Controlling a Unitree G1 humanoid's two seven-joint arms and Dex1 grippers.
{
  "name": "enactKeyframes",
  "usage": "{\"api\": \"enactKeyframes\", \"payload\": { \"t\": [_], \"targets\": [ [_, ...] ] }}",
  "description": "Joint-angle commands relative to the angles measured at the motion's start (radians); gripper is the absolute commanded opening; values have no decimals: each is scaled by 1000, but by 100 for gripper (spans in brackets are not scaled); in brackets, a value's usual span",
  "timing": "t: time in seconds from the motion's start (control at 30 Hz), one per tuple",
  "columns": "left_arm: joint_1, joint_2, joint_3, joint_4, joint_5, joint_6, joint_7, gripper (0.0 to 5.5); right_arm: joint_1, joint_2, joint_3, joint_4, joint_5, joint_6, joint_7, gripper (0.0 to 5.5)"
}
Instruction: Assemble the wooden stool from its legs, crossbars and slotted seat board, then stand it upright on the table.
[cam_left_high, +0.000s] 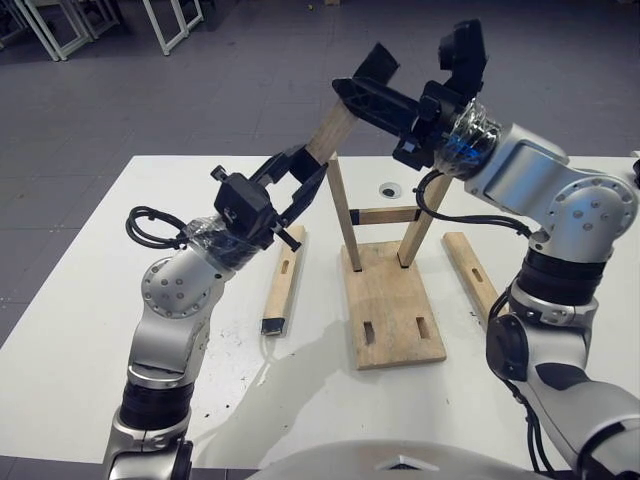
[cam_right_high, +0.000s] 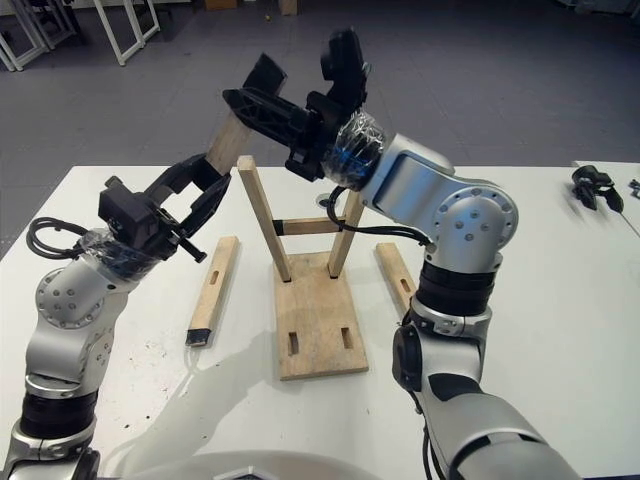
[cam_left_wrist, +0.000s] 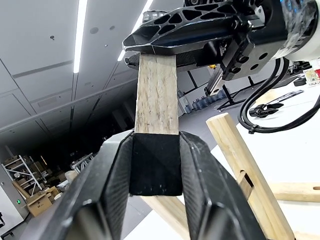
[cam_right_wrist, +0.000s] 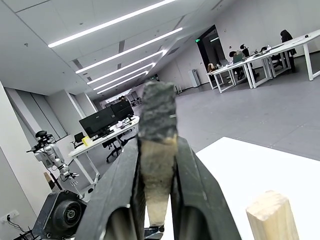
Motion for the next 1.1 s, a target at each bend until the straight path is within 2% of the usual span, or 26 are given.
{"api": "enactKeyframes", "payload": {
  "t": [0.03, 0.17, 0.23, 0.3, 0.4, 0.5, 0.6, 0.8, 1.0, 1.1],
  "targets": [
    [37, 5, 0, 58, 46, -43, -2, 199, -9, -56, -92, -12, 74, -19, -64, 42],
    [185, 36, 15, 173, 121, -151, -19, 200, 112, -208, -135, -83, 143, 52, -63, 42],
    [245, 43, 31, 226, 148, -201, -12, 200, 244, -340, -158, -120, 137, 107, 1, 42],
    [263, 36, 43, 250, 158, -222, 5, 200, 400, -471, -150, -137, 41, 113, 95, 42],
    [258, 28, 46, 267, 166, -231, 15, 200, 534, -579, -90, -112, -131, 27, 206, 42],
    [252, 23, 46, 277, 165, -226, 17, 200, 589, -589, -26, -30, -309, -101, 250, 42],
    [245, 17, 40, 281, 167, -217, 19, 200, 600, -538, 4, 46, -419, -186, 230, 42],
    [249, 6, 40, 278, 167, -203, 23, 200, 615, -475, 18, 140, -525, -249, 227, 41],
    [238, 0, 41, 289, 163, -196, 24, 200, 670, -465, 18, 160, -592, -262, 225, 41],
    [231, -1, 49, 296, 158, -193, 24, 200, 738, -426, -38, 75, -589, -214, 119, 41]
  ]
}}
